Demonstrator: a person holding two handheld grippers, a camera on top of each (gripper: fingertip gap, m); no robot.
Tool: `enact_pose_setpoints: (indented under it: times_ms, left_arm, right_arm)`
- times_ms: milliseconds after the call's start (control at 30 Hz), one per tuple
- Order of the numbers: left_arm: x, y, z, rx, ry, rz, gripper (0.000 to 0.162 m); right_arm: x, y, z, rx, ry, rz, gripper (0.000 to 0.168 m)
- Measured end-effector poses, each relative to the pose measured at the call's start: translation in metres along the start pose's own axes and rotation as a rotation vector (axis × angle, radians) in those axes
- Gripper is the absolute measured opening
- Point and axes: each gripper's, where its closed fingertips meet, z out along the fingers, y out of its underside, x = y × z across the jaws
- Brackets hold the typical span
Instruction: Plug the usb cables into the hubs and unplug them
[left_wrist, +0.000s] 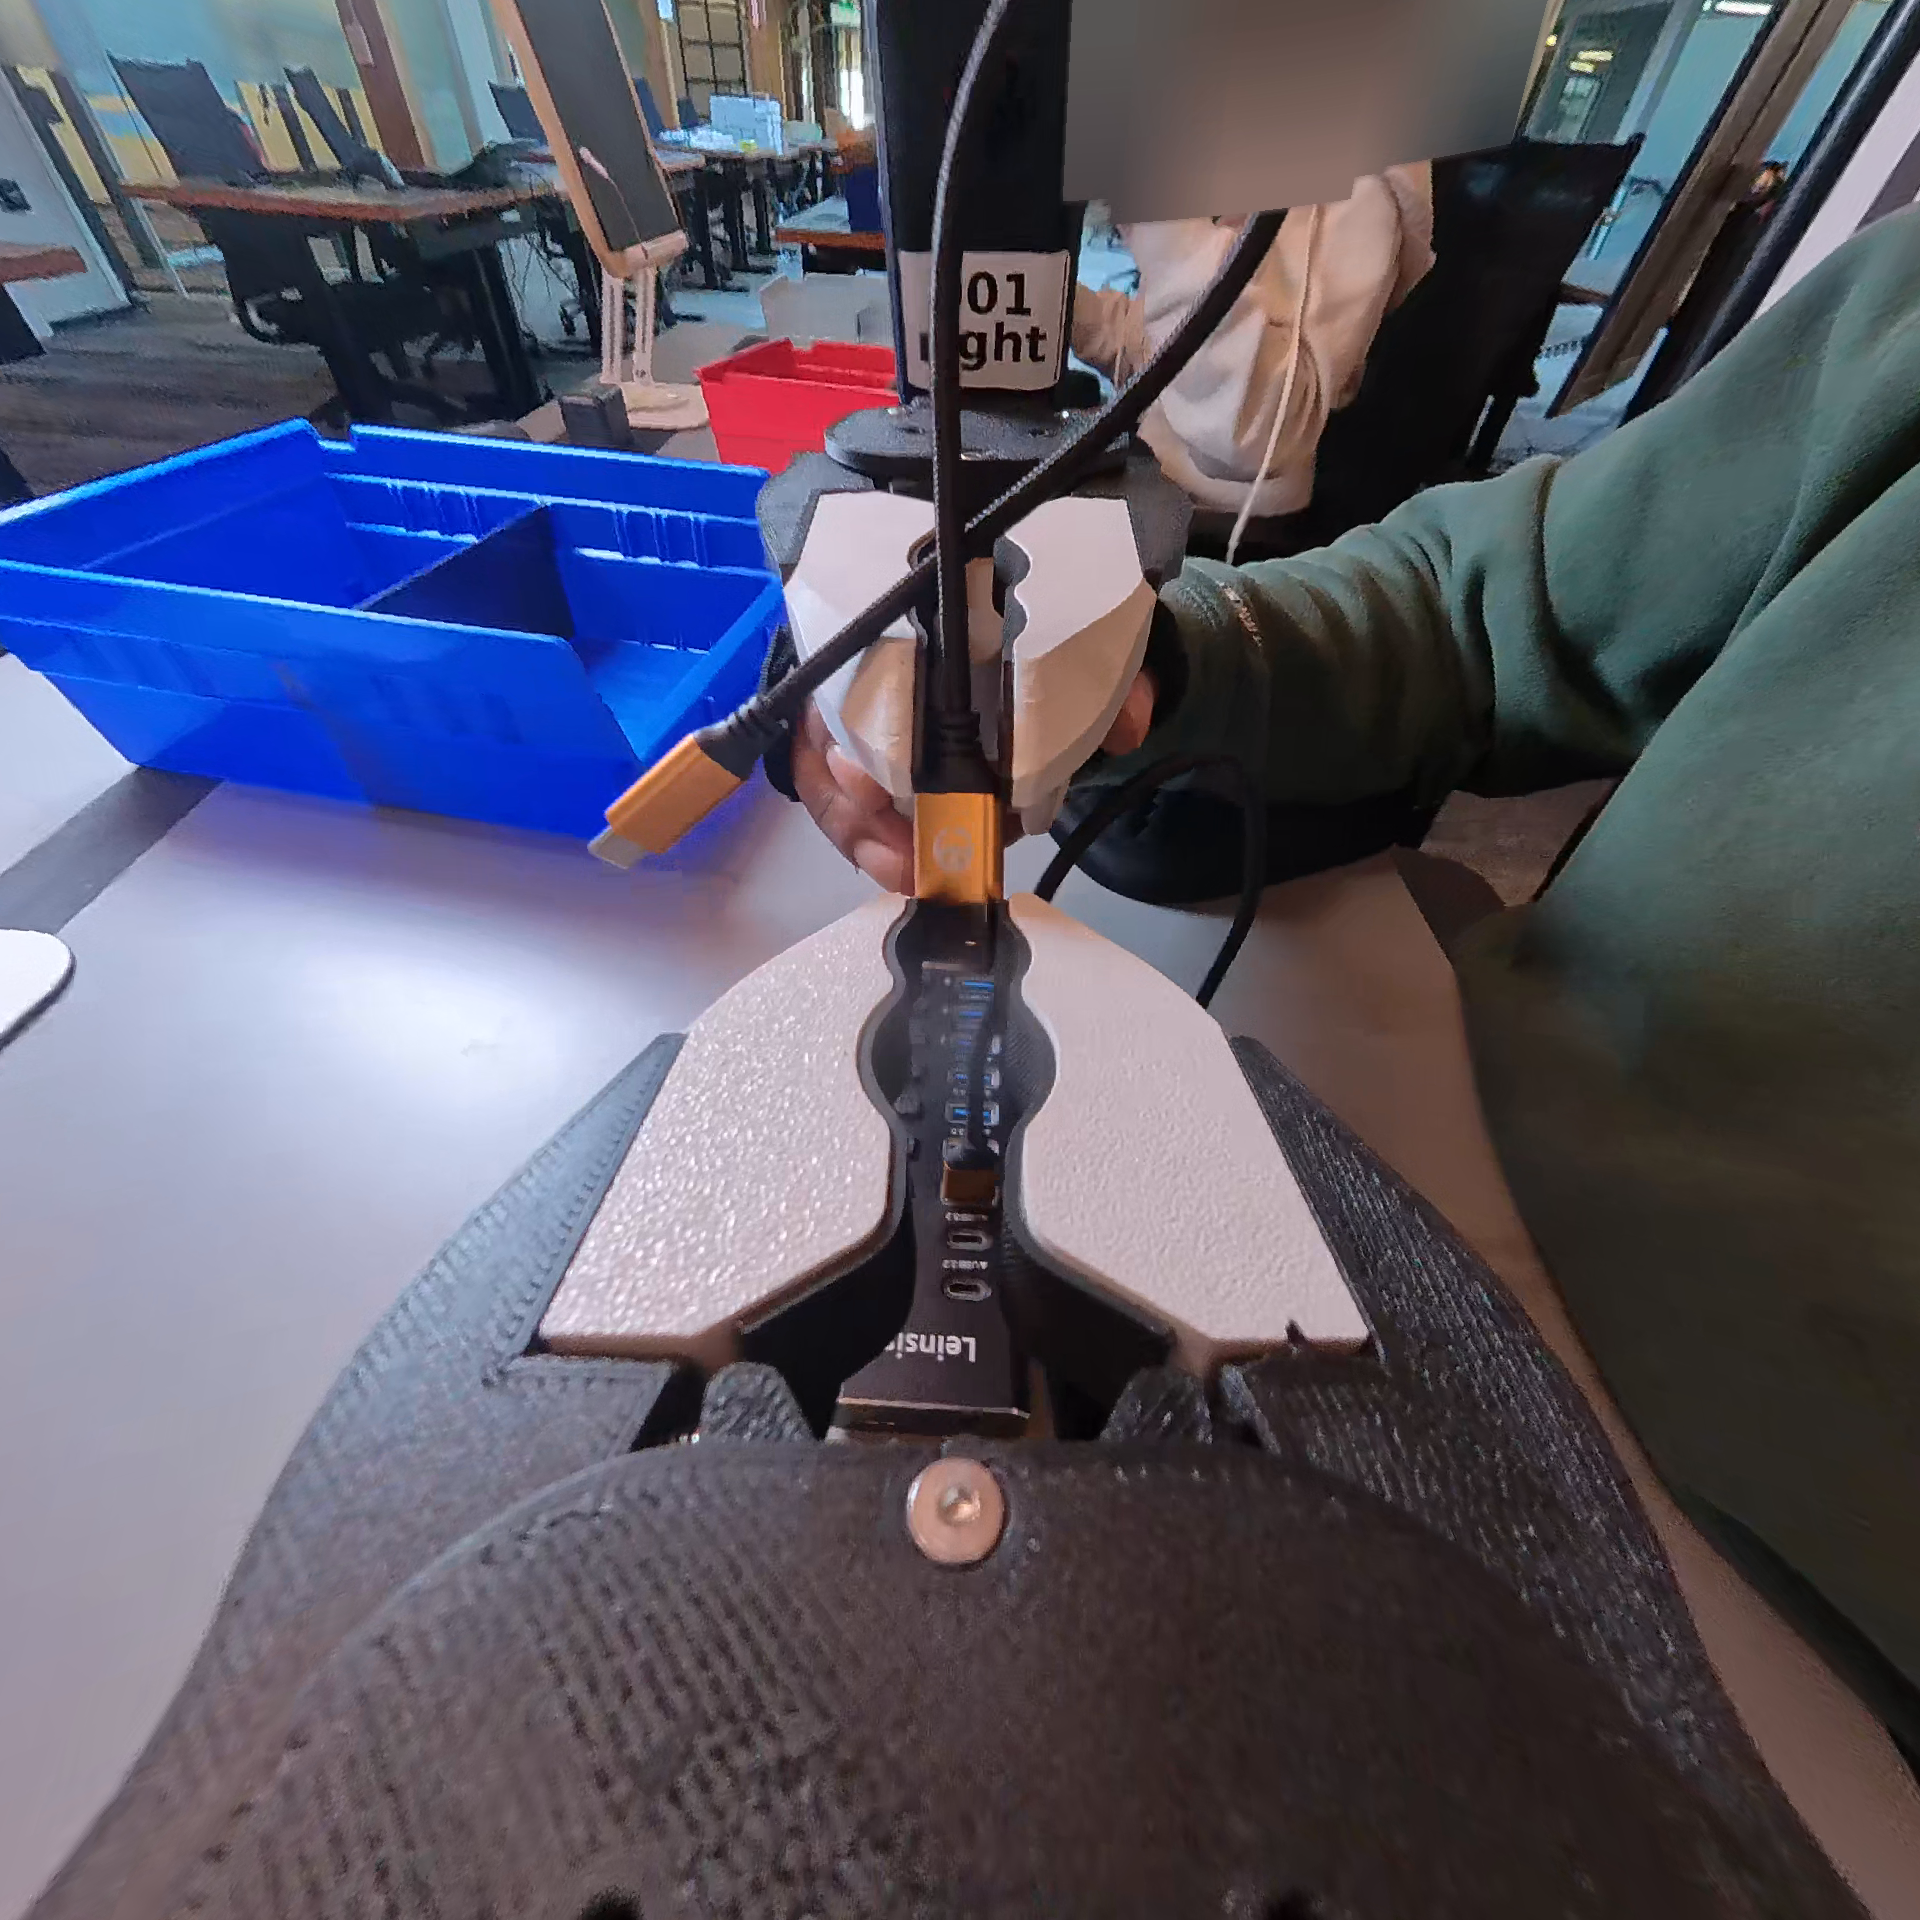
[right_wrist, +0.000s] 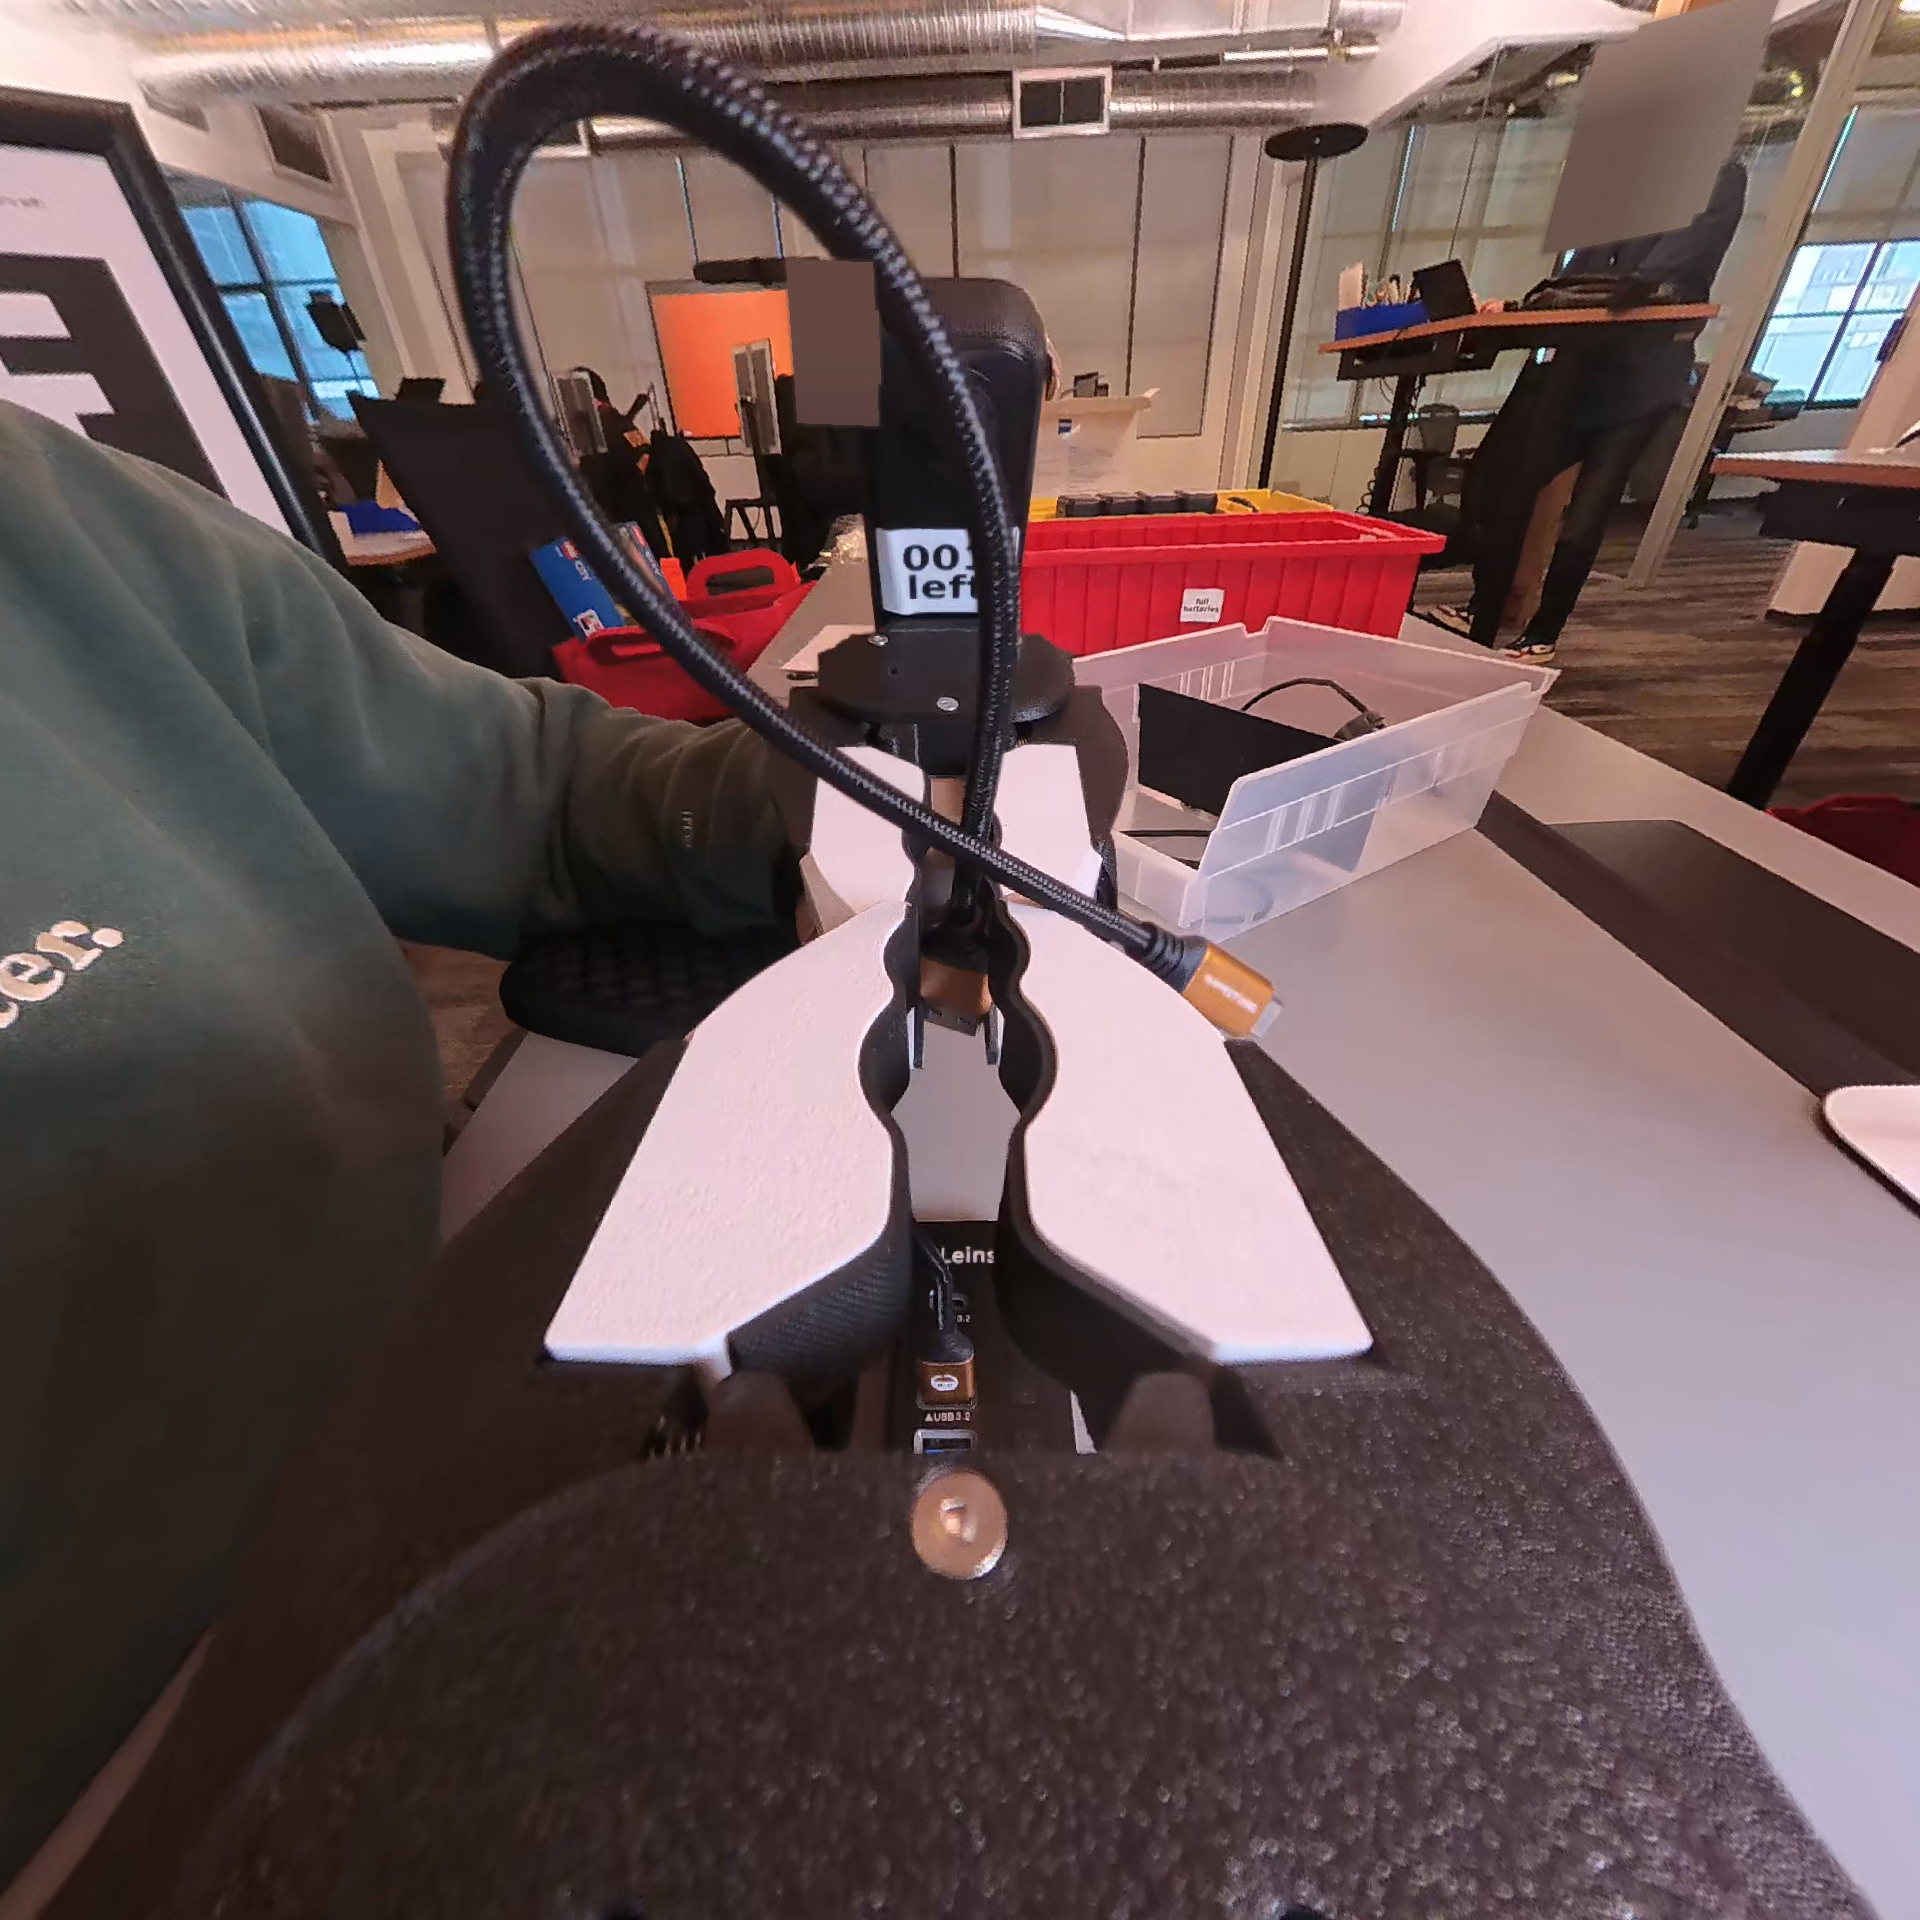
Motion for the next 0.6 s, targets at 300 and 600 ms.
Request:
enact_pose_setpoints:
  times_ms: [300, 600]
  left_arm:
    - [-0.017, 0.042, -0.016, -0.172, -0.070, -0.010, 0.065]
    - [0.002, 0.131, -0.007, -0.488, -0.103, 0.057, 0.080]
  right_arm:
    - [0.033, -0.015, -0.041, 0.053, 0.162, -0.033, 0.012]
    - [0.048, 0.020, -0.080, -0.029, 0.272, -0.016, 0.012]
